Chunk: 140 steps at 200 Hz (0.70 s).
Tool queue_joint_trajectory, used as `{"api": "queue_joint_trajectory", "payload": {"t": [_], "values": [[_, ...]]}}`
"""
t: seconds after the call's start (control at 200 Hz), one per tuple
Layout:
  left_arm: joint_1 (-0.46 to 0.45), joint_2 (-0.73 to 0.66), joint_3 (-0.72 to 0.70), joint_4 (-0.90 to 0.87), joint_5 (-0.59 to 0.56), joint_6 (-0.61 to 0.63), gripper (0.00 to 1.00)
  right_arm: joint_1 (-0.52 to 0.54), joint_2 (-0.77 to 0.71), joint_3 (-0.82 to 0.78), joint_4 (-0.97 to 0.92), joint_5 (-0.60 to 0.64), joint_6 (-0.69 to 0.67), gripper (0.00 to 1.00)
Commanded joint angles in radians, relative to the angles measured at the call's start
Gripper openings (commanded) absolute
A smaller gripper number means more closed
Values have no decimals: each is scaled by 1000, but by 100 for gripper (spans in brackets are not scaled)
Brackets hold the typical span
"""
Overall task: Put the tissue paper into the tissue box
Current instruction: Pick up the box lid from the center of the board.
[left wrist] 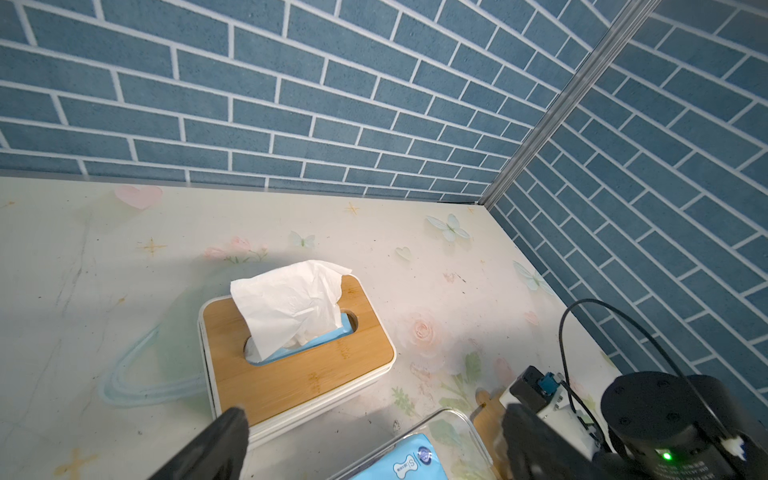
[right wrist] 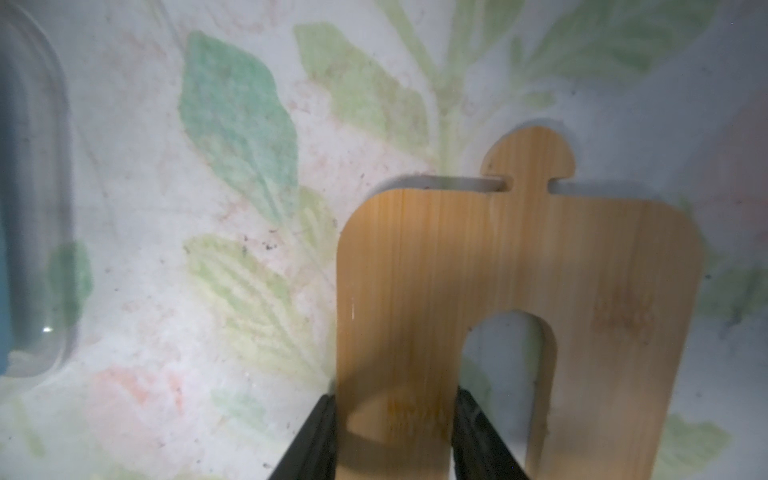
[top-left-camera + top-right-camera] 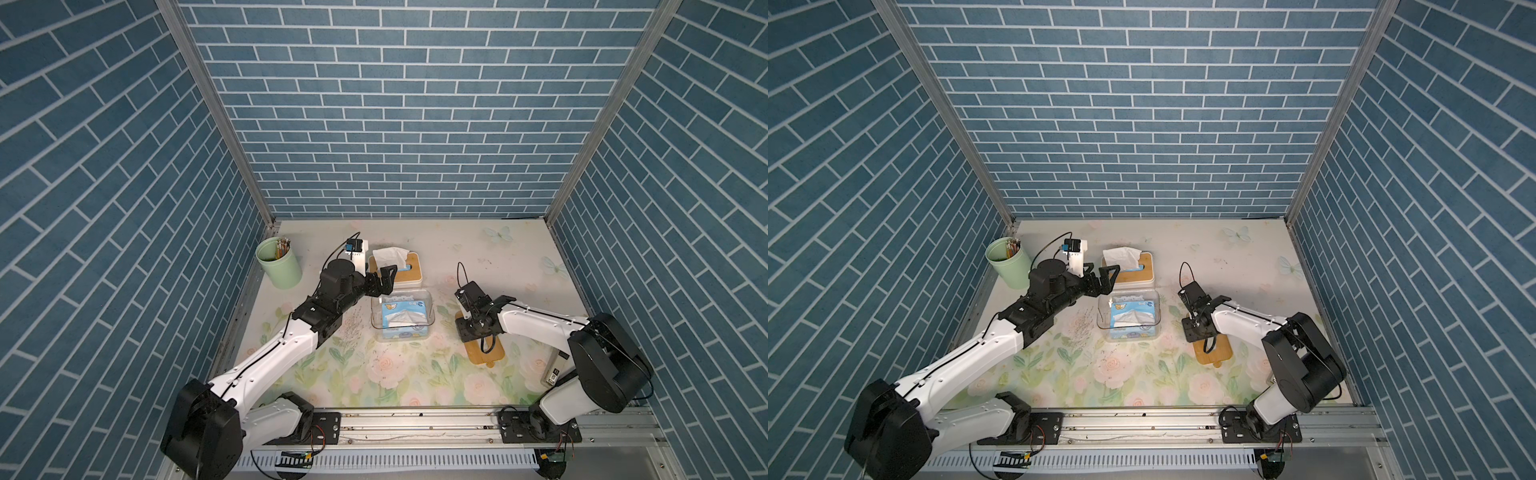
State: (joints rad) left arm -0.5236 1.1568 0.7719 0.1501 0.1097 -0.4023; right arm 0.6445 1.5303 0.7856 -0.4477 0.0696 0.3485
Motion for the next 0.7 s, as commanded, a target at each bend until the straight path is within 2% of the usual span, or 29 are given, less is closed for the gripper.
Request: {"api": "queue_joint_trajectory", "payload": {"t": [0.0, 0.145, 0.325, 0.46, 0.695], "values": [[-4, 13, 26, -4, -3, 4, 100, -5, -65, -24, 21, 8, -56, 35], [-3, 29, 34, 3, 23, -27, 100, -5, -138, -45, 74, -9, -96, 32], [-6, 83, 68, 26, 114, -86, 100, -5, -199, -39, 104, -13, -135, 30], [-36, 143, 122, 9, 160, -97, 100, -6, -262, -28, 126, -27, -181, 29], [-95, 280, 239, -3, 314, -148, 92, -4, -369, -9, 195, -116, -250, 25]]}}
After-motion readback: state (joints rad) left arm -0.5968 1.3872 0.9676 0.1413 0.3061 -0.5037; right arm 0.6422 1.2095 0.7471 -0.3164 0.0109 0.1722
